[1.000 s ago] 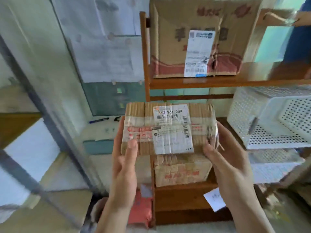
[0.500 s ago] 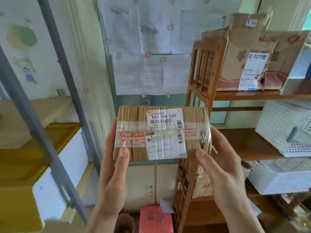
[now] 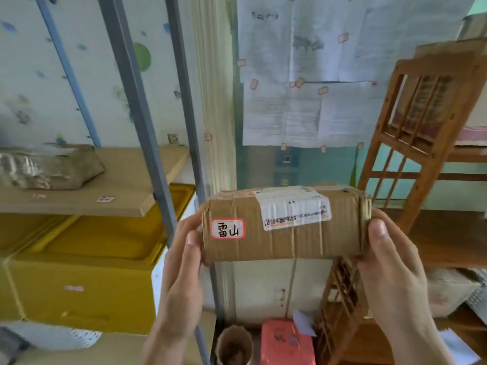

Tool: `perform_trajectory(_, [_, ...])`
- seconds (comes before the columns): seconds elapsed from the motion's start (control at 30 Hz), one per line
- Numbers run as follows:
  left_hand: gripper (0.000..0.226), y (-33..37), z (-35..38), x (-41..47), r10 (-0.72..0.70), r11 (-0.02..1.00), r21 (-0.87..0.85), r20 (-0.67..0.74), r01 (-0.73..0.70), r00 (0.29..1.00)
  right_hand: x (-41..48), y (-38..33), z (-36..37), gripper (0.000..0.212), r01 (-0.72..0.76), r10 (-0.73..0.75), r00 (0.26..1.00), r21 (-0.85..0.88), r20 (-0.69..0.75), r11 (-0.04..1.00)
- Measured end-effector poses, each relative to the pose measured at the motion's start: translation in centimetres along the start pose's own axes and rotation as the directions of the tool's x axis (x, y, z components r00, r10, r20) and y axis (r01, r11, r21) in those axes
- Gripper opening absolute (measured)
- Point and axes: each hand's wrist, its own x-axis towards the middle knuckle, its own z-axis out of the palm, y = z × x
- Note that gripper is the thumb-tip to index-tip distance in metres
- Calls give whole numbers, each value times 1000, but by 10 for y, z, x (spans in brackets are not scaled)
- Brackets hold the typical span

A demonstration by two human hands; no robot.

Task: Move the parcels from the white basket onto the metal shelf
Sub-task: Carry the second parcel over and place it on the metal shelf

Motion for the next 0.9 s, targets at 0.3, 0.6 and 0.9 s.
perform_trajectory(0.3, [45,20,-45,-4,74,995,91,-258,-52,963,5,5,75,77,-93,92,994,5,62,996])
perform_trajectory(0.6, [40,36,-129,-2,145,987,140,-600,-75,787,-8,35,176,55,-45,38,980,34,194,998])
perform_trajectory(0.9, [41,35,-249,58,227,967,211,-440,-145,869,16,56,298,68,35,-33,988,-14,152,999])
